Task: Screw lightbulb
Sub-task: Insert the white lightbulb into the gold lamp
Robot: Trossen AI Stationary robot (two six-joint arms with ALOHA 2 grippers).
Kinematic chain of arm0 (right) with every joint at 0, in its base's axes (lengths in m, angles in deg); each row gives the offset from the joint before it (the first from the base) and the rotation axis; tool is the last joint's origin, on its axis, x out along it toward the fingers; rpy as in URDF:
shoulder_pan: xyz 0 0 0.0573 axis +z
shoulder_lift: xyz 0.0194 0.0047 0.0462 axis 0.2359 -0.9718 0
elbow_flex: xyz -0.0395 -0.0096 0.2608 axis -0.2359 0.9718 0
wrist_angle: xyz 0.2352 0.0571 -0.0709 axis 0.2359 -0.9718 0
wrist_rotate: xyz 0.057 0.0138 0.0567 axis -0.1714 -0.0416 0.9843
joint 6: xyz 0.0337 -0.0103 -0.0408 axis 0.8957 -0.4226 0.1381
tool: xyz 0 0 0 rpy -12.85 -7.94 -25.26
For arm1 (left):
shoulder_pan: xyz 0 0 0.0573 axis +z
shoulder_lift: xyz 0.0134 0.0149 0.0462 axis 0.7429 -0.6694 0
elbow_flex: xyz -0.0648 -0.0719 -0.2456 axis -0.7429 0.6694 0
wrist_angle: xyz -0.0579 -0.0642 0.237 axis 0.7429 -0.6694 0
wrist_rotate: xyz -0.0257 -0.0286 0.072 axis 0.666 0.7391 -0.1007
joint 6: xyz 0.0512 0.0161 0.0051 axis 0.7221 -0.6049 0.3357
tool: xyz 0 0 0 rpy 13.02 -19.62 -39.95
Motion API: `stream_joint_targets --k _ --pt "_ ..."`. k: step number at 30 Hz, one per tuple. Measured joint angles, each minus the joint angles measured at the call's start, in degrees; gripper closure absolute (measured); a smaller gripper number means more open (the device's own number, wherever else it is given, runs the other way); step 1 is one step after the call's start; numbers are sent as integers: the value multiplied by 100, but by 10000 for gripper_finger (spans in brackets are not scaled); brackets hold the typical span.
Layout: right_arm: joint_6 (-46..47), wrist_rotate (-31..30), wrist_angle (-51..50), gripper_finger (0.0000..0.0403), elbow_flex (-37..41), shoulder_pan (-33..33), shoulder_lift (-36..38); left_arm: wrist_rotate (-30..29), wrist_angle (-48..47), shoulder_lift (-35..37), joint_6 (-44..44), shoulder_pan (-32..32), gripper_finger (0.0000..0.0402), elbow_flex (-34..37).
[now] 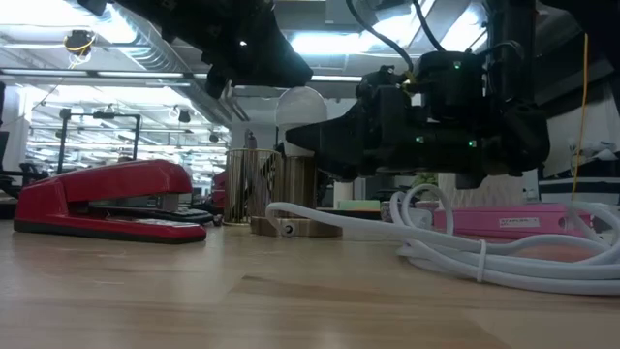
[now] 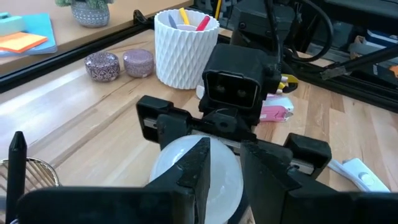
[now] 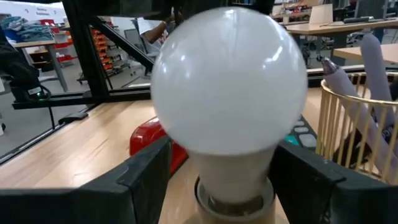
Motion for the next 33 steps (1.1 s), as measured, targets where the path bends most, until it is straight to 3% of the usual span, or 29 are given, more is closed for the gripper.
stream_joint_targets --k 15,33 --pt "463 20 7 150 940 4 721 -9 9 -2 7 0 320 1" --pt "2011 1778 25 161 1125 9 778 -20 11 -2 21 2 320 2"
